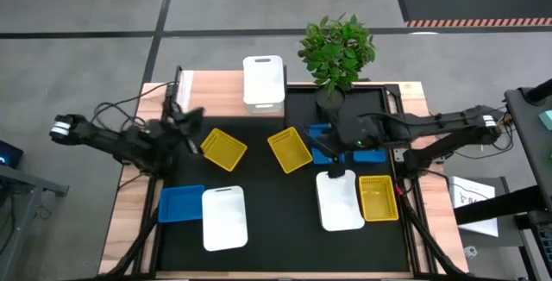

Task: Stack baskets on shelf by color
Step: Put the top left yellow bin on the shelf

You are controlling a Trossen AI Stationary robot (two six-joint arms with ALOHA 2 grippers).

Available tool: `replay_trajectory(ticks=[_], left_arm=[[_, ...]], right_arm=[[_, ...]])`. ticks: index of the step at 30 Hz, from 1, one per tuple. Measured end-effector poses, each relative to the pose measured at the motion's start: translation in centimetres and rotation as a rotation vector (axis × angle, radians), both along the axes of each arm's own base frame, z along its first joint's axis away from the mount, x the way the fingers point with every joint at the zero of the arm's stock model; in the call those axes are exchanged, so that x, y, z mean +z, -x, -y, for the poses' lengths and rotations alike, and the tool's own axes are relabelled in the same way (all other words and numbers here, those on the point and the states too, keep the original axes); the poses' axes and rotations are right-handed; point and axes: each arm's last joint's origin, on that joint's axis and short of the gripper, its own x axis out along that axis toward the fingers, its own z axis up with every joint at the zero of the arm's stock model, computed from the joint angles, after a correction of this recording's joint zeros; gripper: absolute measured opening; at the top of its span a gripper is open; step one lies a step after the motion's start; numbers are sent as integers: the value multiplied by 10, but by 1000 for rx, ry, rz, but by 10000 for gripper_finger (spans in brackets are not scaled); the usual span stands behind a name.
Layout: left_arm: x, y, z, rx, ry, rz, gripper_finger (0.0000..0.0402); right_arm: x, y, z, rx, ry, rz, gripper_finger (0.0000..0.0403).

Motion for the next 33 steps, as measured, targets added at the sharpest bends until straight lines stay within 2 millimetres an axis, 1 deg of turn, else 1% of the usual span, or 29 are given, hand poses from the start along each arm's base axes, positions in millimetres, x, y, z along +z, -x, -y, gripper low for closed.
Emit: replay_trajectory(ticks=[3,5,8,11,12,15,18,20,23,27,30,33], left_arm=[[-10,-14,3,-63,72,-61,1],[-20,-24,6,-100,121,-120,1],[-23,-32,7,-156,222,-102,1],[-32,-42,10,-194,309,-142,1],[-35,-44,10,-201,330,-153,1],[-35,-50,12,-224,379,-129,1],[-38,-58,13,-225,394,-150,1],[-36,-64,14,-223,392,-152,1],[-31,-74,17,-212,371,-163,1],[-28,-88,20,-207,366,-178,1],[-31,-97,22,-200,371,-230,1],[-32,-105,24,-216,439,-271,1]], right_arm=[[-10,10,-5,46,27,57,9],[-17,16,-7,74,51,110,9],[-28,25,-8,107,78,167,9],[-38,35,-9,185,79,227,9],[-42,37,-9,224,79,260,9],[-52,40,-6,309,94,383,9],[-63,38,3,328,93,491,9],[-70,34,11,342,69,533,9],[-82,29,25,339,55,501,9],[-89,28,42,271,70,480,9],[-92,31,48,251,78,472,9],[-93,36,48,245,65,480,9]])
